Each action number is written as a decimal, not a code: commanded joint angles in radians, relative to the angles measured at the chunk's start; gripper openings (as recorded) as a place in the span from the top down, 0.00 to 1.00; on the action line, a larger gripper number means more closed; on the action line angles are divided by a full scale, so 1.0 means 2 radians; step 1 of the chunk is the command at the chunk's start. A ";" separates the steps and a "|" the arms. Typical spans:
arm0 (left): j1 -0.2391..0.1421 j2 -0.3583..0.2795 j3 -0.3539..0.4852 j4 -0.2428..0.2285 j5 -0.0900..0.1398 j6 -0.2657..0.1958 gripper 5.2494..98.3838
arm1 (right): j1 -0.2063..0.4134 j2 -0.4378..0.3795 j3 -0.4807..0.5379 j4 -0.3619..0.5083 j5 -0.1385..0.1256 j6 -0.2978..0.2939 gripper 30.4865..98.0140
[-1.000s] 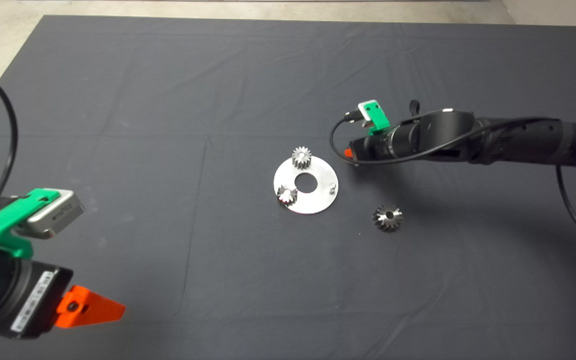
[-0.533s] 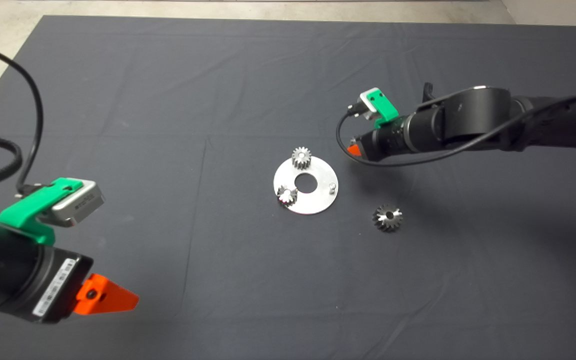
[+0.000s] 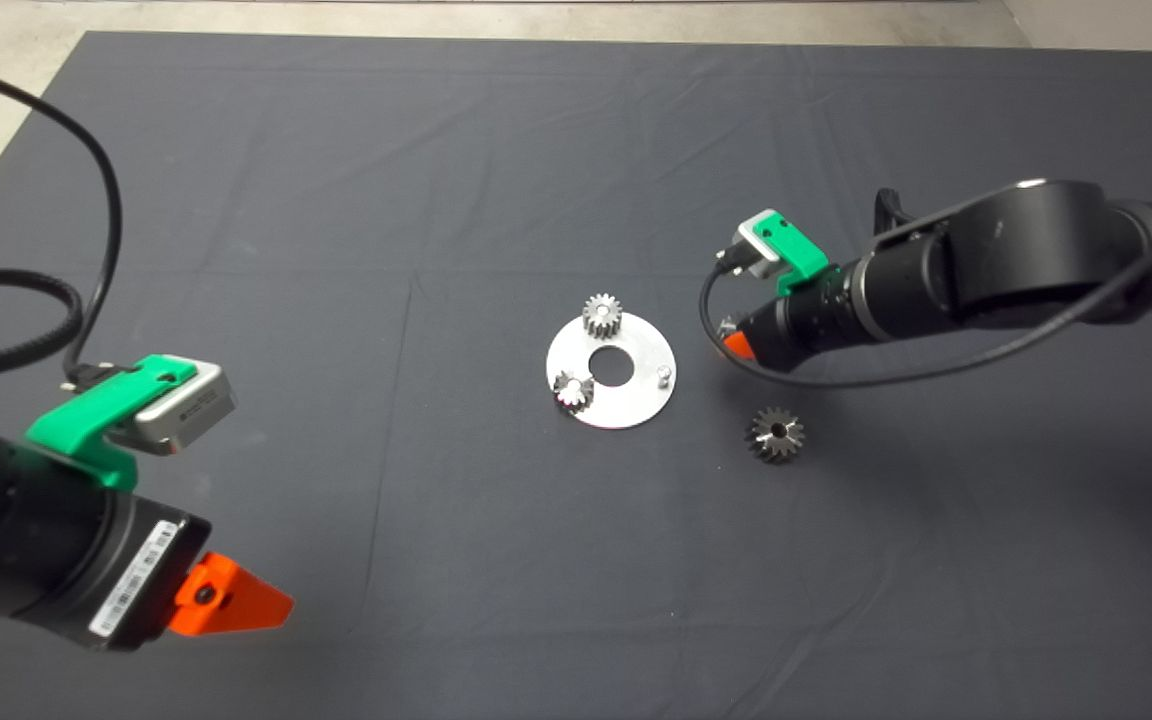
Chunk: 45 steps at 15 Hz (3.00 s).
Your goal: Remove an incorrectly installed larger gear and replace it with the correct smaller gear
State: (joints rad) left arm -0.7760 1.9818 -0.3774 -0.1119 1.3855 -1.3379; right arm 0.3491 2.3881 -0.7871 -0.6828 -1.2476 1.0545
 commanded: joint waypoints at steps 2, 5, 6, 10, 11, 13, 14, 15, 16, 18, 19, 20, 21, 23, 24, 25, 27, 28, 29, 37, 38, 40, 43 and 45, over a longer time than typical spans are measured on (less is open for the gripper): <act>-0.006 -0.001 -0.001 -0.010 0.004 -0.001 0.00 | 0.013 0.002 0.043 0.003 -0.025 -0.001 0.87; -0.006 -0.001 -0.001 -0.010 0.004 -0.004 0.00 | 0.010 0.021 0.051 -0.046 -0.033 -0.001 0.87; -0.005 -0.002 -0.003 -0.011 0.009 -0.006 0.00 | 0.009 0.026 0.051 -0.060 -0.045 0.003 0.87; -0.005 -0.004 -0.007 -0.008 0.053 -0.034 0.00 | 0.000 0.052 0.048 -0.092 -0.092 0.004 0.87; -0.005 -0.004 -0.006 -0.008 0.052 -0.033 0.00 | -0.001 0.052 0.046 -0.092 -0.091 0.004 0.87; -0.005 -0.009 0.001 -0.008 0.050 -0.030 0.00 | -0.010 0.054 0.036 -0.092 -0.090 0.004 0.87; -0.006 -0.012 0.004 -0.008 0.042 -0.021 0.00 | -0.013 0.057 0.032 -0.093 -0.090 0.004 0.87; -0.006 -0.015 0.004 -0.008 0.032 -0.014 0.00 | -0.015 0.060 0.026 -0.093 -0.090 0.004 0.87; -0.006 -0.017 0.004 -0.008 0.027 -0.014 0.00 | -0.018 0.060 0.023 -0.093 -0.090 0.004 0.87; -0.005 -0.022 0.006 -0.008 0.027 -0.014 0.00 | -0.031 0.066 0.014 -0.121 -0.090 0.005 0.87; -0.005 -0.024 0.006 -0.008 0.027 -0.013 0.00 | -0.040 0.068 0.012 -0.138 -0.090 0.006 0.87; -0.005 -0.025 0.006 -0.008 0.027 -0.013 0.00 | -0.044 0.068 0.012 -0.143 -0.090 0.008 0.87; -0.006 -0.025 0.006 -0.008 0.027 -0.014 0.00 | -0.044 0.068 0.012 -0.146 -0.090 0.016 0.87; -0.005 -0.025 0.006 -0.009 0.027 -0.014 0.00 | -0.045 0.065 0.012 -0.148 -0.090 0.041 0.87; -0.006 -0.025 0.006 -0.009 0.027 -0.014 0.00 | -0.046 0.064 0.012 -0.156 -0.090 0.047 0.87; -0.006 -0.025 0.006 -0.009 0.027 -0.014 0.00 | -0.052 0.064 0.012 -0.169 -0.090 0.053 0.87; -0.005 -0.024 0.006 -0.009 0.027 -0.014 0.00 | -0.056 0.064 0.011 -0.176 -0.090 0.056 0.87; -0.005 -0.024 0.006 -0.010 0.027 -0.014 0.00 | -0.058 0.065 0.009 -0.176 -0.090 0.063 0.87; -0.005 -0.024 0.006 -0.009 0.027 -0.014 0.00 | -0.062 0.067 0.006 -0.177 -0.090 0.069 0.87; -0.005 -0.024 0.006 -0.009 0.024 -0.014 0.00 | -0.066 0.077 0.001 -0.180 -0.090 0.079 0.87; -0.005 -0.024 0.006 -0.010 0.024 -0.014 0.00 | -0.066 0.078 0.001 -0.180 -0.090 0.079 0.87; -0.005 -0.024 0.006 -0.010 0.024 -0.014 0.00 | -0.066 0.083 -0.006 -0.180 -0.090 0.082 0.87; -0.005 -0.024 0.006 -0.010 0.024 -0.015 0.00 | -0.067 0.093 -0.015 -0.180 -0.090 0.085 0.87; -0.005 -0.023 0.006 -0.010 0.024 -0.016 0.00 | -0.067 0.093 -0.025 -0.180 -0.090 0.085 0.87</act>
State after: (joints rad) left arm -0.7760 1.9338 -0.3770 -0.1119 1.4317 -1.3685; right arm 0.1966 2.5713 -0.8210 -1.0060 -1.4360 1.2170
